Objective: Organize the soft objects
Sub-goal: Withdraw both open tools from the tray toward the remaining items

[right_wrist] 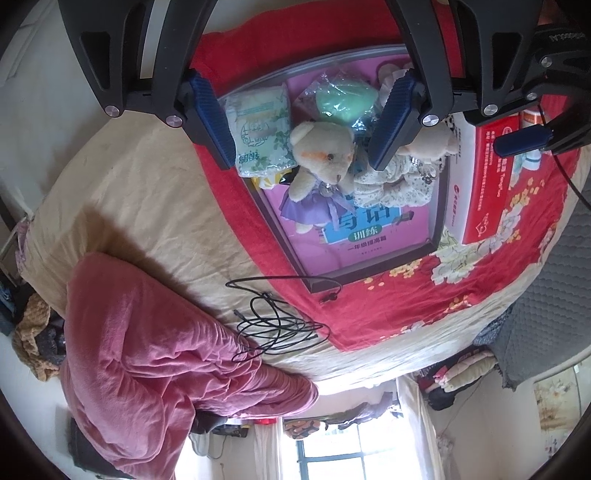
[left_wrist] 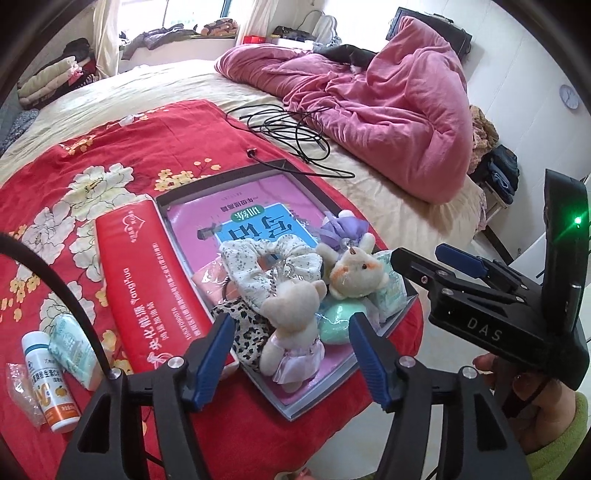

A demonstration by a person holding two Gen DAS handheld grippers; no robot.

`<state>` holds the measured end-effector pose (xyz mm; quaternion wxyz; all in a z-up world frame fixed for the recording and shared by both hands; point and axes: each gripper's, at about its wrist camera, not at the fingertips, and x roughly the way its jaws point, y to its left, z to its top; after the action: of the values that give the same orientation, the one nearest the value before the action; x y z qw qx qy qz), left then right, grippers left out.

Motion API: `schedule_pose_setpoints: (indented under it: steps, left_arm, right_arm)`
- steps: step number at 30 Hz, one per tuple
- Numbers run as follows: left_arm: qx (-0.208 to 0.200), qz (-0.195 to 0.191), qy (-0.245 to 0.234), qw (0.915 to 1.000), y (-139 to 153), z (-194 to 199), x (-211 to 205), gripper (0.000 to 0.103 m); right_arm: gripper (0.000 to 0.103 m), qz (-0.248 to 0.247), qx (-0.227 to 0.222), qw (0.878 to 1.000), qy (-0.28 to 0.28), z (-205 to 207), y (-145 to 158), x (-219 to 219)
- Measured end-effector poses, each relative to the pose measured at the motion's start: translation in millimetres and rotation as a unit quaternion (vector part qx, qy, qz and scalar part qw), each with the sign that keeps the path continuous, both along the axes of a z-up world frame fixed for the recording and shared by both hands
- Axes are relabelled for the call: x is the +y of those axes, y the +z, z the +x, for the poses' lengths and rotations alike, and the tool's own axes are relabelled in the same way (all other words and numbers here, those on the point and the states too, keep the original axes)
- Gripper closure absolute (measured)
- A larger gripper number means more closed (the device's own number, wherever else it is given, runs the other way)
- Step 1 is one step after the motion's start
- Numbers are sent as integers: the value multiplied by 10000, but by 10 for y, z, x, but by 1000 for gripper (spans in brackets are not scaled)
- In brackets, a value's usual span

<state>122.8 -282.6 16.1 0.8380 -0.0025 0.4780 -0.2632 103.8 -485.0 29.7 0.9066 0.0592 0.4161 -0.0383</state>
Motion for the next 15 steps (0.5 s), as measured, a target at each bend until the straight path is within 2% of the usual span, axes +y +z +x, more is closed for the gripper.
schedule_pose_setpoints:
  steps: [15]
  left_arm:
    - [-160, -4, 251, 9996, 176, -160, 338, 36]
  right_arm:
    - [26, -177, -159, 9997, 109, -93, 224, 230]
